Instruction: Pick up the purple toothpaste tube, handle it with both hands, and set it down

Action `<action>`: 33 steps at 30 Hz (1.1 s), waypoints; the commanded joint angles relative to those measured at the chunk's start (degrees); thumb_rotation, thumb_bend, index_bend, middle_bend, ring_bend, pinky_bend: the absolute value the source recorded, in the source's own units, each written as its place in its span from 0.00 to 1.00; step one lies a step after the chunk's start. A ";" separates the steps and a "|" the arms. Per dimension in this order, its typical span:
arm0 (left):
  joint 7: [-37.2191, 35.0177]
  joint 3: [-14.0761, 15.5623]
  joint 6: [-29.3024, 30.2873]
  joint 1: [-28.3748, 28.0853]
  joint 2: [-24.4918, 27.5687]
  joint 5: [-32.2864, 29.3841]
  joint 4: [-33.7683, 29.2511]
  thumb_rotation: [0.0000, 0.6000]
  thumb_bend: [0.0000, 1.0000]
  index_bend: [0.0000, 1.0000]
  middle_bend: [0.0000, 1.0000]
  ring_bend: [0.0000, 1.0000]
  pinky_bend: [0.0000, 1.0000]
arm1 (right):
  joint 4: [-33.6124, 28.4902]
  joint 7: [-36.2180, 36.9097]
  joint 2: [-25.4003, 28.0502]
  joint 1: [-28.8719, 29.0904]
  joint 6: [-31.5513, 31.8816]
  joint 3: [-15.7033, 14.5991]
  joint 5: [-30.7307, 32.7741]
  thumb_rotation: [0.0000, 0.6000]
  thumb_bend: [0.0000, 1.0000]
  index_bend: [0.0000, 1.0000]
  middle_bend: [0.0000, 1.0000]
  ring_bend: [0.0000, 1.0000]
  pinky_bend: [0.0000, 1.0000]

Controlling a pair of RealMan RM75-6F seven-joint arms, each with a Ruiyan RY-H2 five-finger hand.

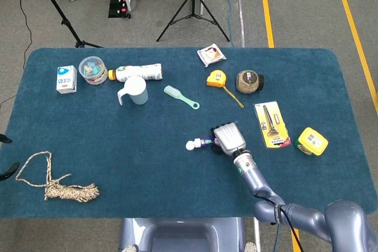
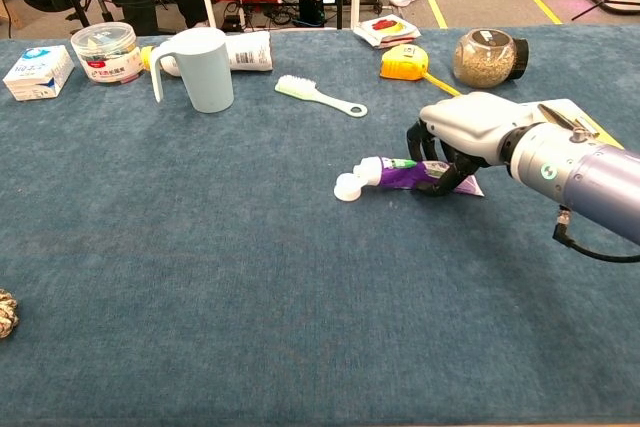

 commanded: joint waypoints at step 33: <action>8.24 -1.22 -10.92 -9.98 -2.83 7.01 -4.75 1.00 0.20 0.35 0.31 0.28 0.38 | -23.30 21.73 13.15 -5.76 7.29 -0.67 -13.87 0.94 0.68 0.79 0.87 0.99 0.99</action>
